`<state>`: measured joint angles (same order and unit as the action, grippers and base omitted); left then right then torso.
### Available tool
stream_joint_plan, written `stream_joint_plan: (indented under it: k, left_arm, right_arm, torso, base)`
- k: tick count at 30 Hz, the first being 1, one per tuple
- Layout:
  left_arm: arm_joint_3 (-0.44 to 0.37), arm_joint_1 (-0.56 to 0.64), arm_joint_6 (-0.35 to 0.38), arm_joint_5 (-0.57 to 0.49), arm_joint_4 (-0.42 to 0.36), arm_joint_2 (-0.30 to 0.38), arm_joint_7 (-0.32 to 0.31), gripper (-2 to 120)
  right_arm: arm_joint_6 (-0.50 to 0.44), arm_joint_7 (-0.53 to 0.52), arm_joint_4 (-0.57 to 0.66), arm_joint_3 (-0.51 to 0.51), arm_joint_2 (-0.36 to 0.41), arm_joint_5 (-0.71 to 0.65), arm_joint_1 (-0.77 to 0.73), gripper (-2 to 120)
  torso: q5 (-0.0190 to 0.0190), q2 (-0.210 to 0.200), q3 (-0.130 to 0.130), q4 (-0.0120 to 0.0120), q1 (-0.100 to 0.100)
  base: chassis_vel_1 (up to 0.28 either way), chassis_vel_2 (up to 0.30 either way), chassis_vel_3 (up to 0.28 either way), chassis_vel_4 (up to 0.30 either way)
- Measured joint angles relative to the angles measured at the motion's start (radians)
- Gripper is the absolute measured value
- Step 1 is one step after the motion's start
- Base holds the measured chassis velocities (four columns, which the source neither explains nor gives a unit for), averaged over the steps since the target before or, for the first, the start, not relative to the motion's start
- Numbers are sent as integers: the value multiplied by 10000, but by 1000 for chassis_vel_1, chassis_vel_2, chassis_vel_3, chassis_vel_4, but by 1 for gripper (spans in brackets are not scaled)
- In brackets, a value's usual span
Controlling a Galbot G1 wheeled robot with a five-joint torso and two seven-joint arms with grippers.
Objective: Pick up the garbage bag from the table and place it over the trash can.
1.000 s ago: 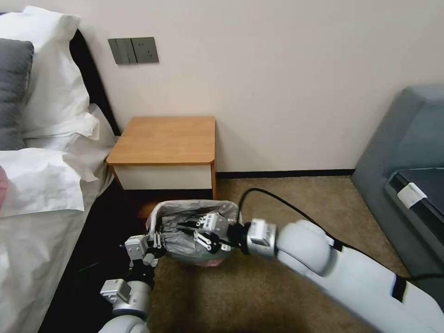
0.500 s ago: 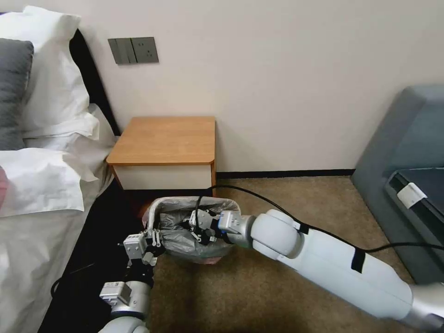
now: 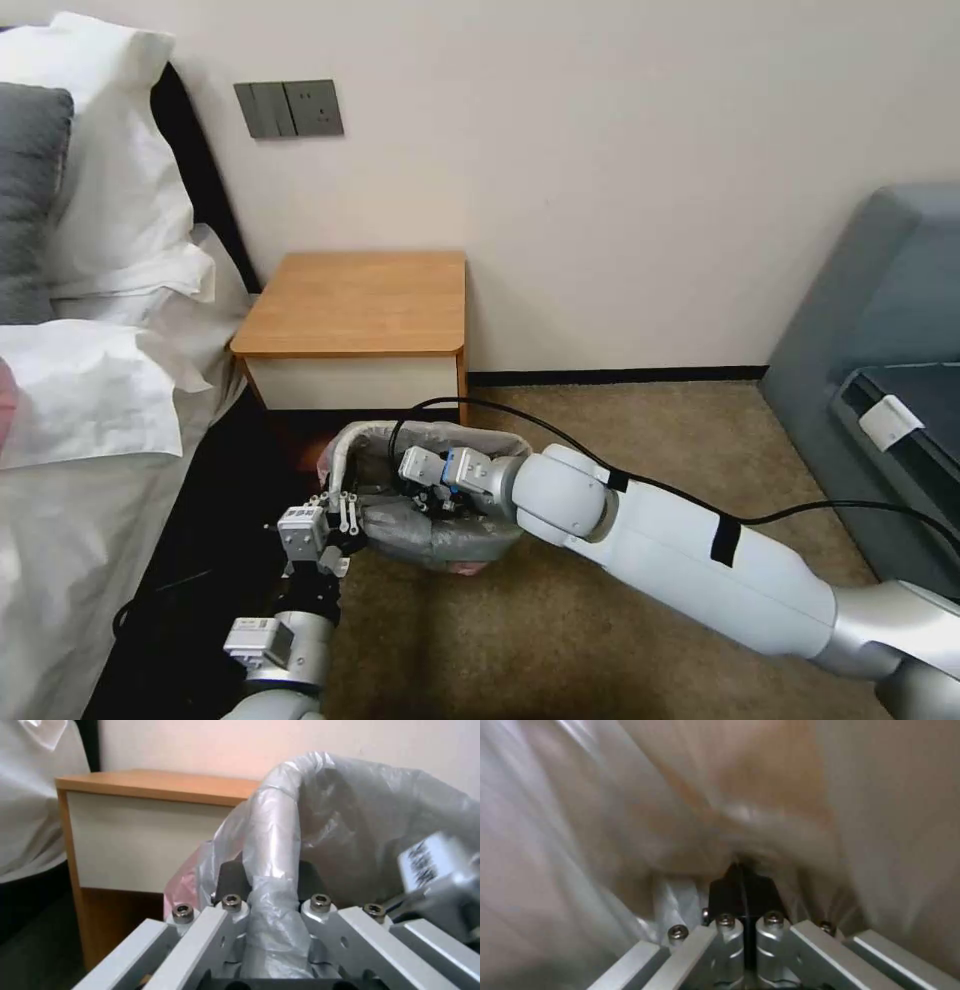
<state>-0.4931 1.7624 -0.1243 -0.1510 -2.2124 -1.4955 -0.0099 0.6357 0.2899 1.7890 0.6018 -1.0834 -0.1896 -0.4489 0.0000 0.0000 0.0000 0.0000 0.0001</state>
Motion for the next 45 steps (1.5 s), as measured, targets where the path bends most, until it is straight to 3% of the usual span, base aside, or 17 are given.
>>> stream_joint_plan:
  k: [13, 19, 24, 27, 30, 32, 34, 36, 37, 39, 40, 41, 45]
  left_arm:
    - [58, 12, 120, -46, -171, -35, -100, 9]
    - [-104, -12, 366, -444, -39, -37, -237, 9]
    - [-605, -125, 837, -1693, 107, -49, -415, 9]
    - [-889, -217, 1153, -2368, 195, -41, -510, 9]
    - [-998, -298, 1230, -2497, 363, -38, -520, 9]
    - [-1041, -416, 1483, -2801, 700, -26, -622, 9]
    - [-1022, -444, 1565, -2887, 814, -21, -670, 9]
    - [-783, -473, 1874, -3011, 1090, -4, -779, 9]
    - [-783, -473, 1874, -3011, 1090, -4, -779, 9]
    - [-513, -413, 2111, -3022, 1177, 13, -890, 9]
    - [-238, -343, 2238, -2970, 1237, 20, -993, 9]
    - [-238, -343, 2238, -2970, 1237, 20, -993, 9]
    - [475, -170, 2508, -2753, 1307, 29, -1553, 9]
  right_arm:
    - [470, -6, -425, 272, -169, 1160, -94, 0]
    - [459, -46, 106, 63, -61, 1073, -144, 0]
    - [460, -629, 1361, -159, 395, -479, -196, 0]
    - [443, -1369, 1981, -387, 549, -2127, -344, 0]
    - [362, -1866, 2297, -620, 603, -2990, -473, 0]
    - [146, -2506, 2834, -1365, 678, -3958, -913, 0]
    - [-4, -2655, 2989, -1618, 709, -4115, -1086, 0]
    - [-1147, -3120, 3726, -2716, 990, -4228, -2359, 0]
    - [-1147, -3120, 3726, -2716, 990, -4228, -2359, 0]
    - [-1820, -3339, 4125, -3479, 1170, -3585, -3653, 0]
    - [-2362, -3441, 4378, -4151, 1200, -2864, -4850, 7]
    - [-2362, -3441, 4378, -4151, 1200, -2864, -4850, 7]
    - [-4389, -4033, 4730, -6349, 587, -67, -8561, 25]
  torso:
    - [0, 0, 0, 0, -1]
    - [0, 0, 0, 0, -1]
    - [0, 0, 0, 0, -1]
    - [1, 0, 0, 0, 0]
    - [1, 0, -1, 0, -1]
    - [0, 0, 0, 4, -1]
    - [1, 0, 0, 3, -1]
    - [1, 0, -1, 1, -1]
    - [1, 0, -1, 1, -1]
    - [2, 1, -2, 1, -1]
    - [3, 0, -2, -1, -1]
    - [3, 0, -2, -1, -1]
    - [3, 1, -2, -3, -1]
  base:
    - [0, 0, 0, 0]
    - [0, 0, 0, 0]
    - [0, 0, 0, 0]
    - [0, 0, 0, 0]
    - [0, 0, 0, 0]
    - [0, 0, 0, 0]
    - [0, 0, 0, 0]
    - [0, 0, 0, 0]
    - [0, 0, 0, 0]
    - [0, 0, 0, 0]
    - [0, 0, 0, 0]
    - [0, 0, 0, 0]
    - [0, 0, 0, 0]
